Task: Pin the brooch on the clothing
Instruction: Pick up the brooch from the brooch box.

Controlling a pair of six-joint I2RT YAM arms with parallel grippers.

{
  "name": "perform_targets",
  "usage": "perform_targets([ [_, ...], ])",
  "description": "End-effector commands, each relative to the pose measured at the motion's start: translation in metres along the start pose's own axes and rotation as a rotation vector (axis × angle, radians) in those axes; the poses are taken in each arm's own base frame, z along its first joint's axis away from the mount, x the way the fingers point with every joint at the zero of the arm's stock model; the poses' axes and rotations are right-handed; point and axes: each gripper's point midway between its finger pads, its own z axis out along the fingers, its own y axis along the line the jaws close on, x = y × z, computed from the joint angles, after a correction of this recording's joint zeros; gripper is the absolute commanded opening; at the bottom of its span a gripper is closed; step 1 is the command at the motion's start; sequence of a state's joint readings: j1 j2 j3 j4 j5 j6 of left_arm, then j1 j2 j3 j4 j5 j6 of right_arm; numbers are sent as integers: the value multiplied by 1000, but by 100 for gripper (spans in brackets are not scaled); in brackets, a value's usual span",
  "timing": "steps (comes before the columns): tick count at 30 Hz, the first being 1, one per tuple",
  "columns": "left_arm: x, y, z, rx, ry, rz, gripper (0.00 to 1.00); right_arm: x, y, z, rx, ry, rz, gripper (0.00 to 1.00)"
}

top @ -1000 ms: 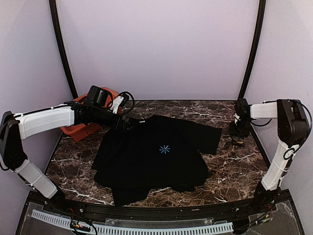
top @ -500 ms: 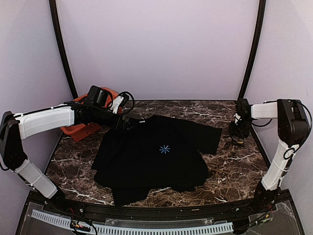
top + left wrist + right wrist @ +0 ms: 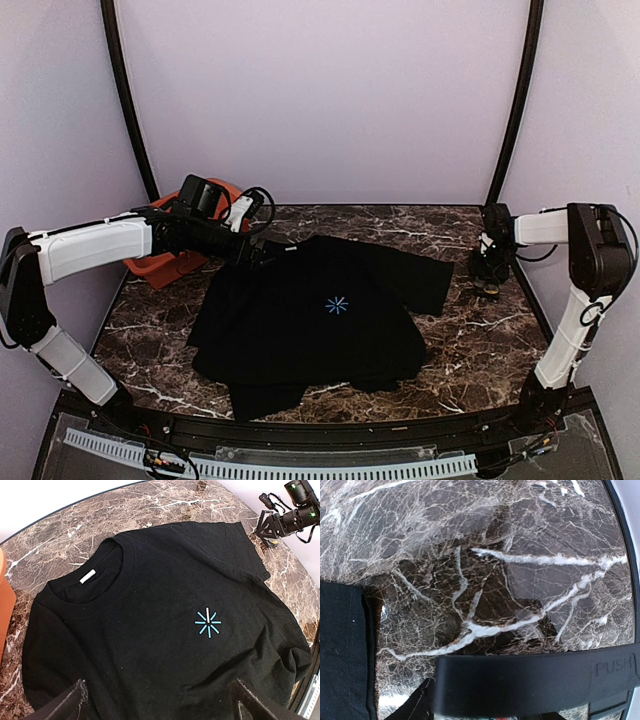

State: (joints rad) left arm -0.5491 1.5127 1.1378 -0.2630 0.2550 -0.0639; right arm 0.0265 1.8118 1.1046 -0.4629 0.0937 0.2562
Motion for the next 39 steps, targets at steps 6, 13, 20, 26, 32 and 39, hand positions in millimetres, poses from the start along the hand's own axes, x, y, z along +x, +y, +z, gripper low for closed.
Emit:
perform_targets([
  [6, 4, -4, -3, 16, 5, 5, 99, -6, -1, -8, -14, -37, 23, 50],
  [13, 4, -4, -3, 17, 5, 5, 99, -9, -2, -14, -13, -52, 28, 50],
  [20, 4, -4, -4, 17, 4, 4, 99, -4, -4, -7, -5, -32, 24, 50],
  [26, 4, -4, -4, 16, 4, 5, 99, -3, -5, -6, 4, -29, 20, 51],
  [32, 4, -4, -4, 16, 4, 5, 99, -2, -4, -5, -3, -23, 19, 55],
  [39, 3, -4, -4, 17, 3, 8, 99, -2, -2, -3, -12, -16, 17, 57],
])
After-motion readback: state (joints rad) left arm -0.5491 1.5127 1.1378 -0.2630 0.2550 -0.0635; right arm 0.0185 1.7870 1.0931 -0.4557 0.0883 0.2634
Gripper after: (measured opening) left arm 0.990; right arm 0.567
